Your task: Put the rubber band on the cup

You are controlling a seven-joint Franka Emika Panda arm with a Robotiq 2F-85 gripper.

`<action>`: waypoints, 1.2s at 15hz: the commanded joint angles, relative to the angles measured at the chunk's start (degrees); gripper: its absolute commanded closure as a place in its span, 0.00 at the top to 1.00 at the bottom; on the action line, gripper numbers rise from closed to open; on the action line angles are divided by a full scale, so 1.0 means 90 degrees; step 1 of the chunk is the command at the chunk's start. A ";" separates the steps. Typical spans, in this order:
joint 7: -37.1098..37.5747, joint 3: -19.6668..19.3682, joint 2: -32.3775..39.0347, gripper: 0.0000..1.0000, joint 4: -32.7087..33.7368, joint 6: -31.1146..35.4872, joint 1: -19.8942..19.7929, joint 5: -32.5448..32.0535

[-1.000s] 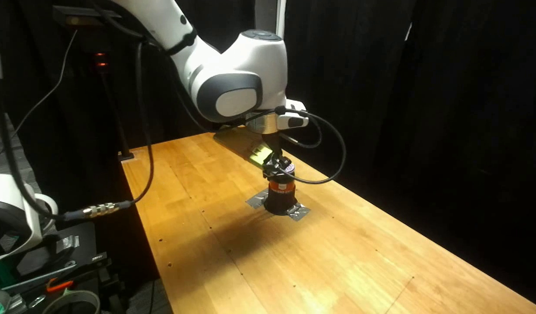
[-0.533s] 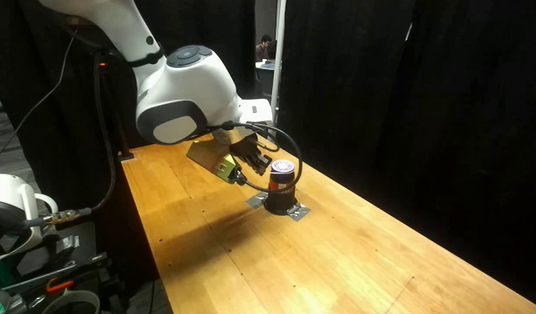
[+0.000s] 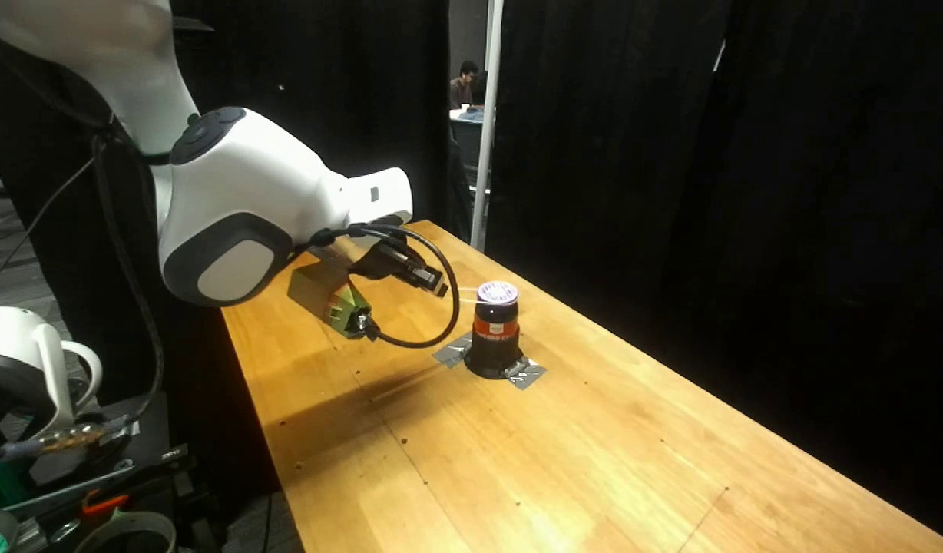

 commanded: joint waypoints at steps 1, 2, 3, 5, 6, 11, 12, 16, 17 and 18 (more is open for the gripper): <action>0.0641 -0.1091 -0.0248 0.14 -0.0521 0.0663 0.0913 -0.0585; 0.0664 -0.1310 -0.0198 0.13 -0.0569 0.0943 0.1136 -0.0459; 0.0637 -0.1484 -0.0135 0.14 -0.0628 0.1277 0.1358 -0.0272; 0.0656 -0.1690 -0.0037 0.13 -0.0748 0.1857 0.1665 -0.0044; 0.0661 -0.1747 0.0110 0.13 -0.0681 0.2101 0.1794 0.0079; 0.0762 -0.1839 -0.0030 0.40 -0.0648 0.1845 0.2113 0.0323; 0.0698 -0.1855 -0.0369 0.47 -0.0618 0.1234 0.2107 0.0235; 0.0269 -0.1811 -0.1423 0.76 -0.0163 -0.0786 0.2148 0.0774; 0.0020 -0.1876 -0.1675 0.85 0.0001 -0.1253 0.2231 0.1113; -0.0306 -0.1905 -0.1855 0.92 0.0146 -0.1602 0.2265 0.1510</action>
